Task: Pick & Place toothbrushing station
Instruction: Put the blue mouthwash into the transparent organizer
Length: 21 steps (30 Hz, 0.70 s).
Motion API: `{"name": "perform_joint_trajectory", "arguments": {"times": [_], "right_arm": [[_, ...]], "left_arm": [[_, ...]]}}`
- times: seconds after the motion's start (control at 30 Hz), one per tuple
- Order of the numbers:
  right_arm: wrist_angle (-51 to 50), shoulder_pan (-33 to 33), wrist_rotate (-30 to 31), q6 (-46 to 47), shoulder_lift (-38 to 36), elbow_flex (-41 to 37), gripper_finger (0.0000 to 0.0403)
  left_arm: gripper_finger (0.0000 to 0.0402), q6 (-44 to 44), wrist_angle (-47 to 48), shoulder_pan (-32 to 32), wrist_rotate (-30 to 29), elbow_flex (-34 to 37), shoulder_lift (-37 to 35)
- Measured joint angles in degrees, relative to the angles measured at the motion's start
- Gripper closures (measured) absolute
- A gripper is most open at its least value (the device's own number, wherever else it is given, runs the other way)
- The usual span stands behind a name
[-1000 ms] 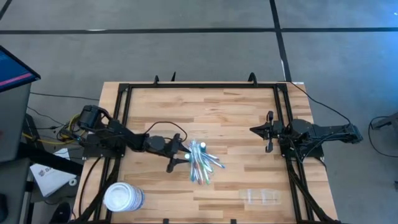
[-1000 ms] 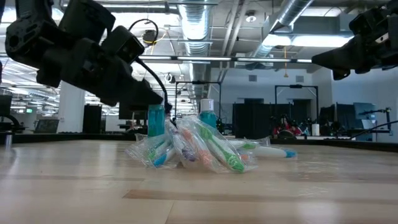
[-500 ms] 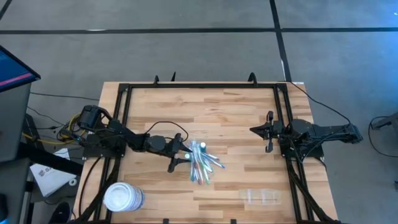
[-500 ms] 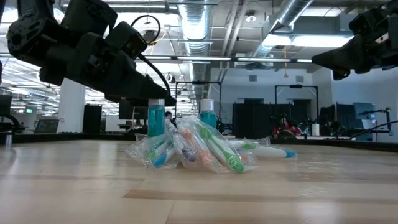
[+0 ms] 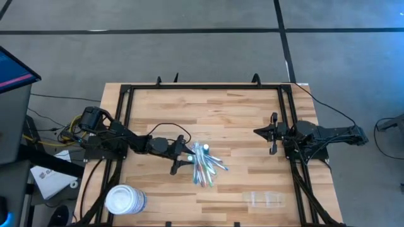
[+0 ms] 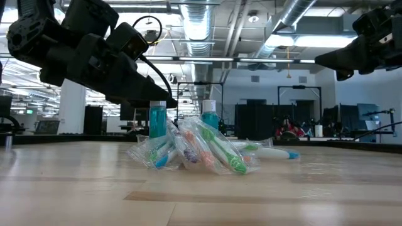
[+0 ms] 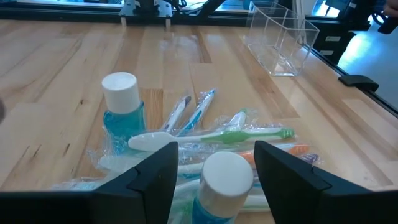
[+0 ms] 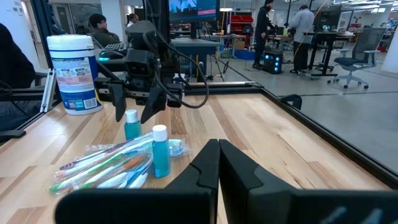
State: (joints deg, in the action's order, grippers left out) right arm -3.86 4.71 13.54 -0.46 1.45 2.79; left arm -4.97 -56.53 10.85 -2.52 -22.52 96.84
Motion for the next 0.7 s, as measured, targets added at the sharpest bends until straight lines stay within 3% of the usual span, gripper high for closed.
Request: {"name": "perform_joint_trajectory", "arguments": {"times": [0.7], "right_arm": [[0.0,0.0,0.0,-0.01,0.0,0.0,0.0403]], "left_arm": [[0.0309,0.0,0.12,0.0,1.07,0.02,-0.05]]}}
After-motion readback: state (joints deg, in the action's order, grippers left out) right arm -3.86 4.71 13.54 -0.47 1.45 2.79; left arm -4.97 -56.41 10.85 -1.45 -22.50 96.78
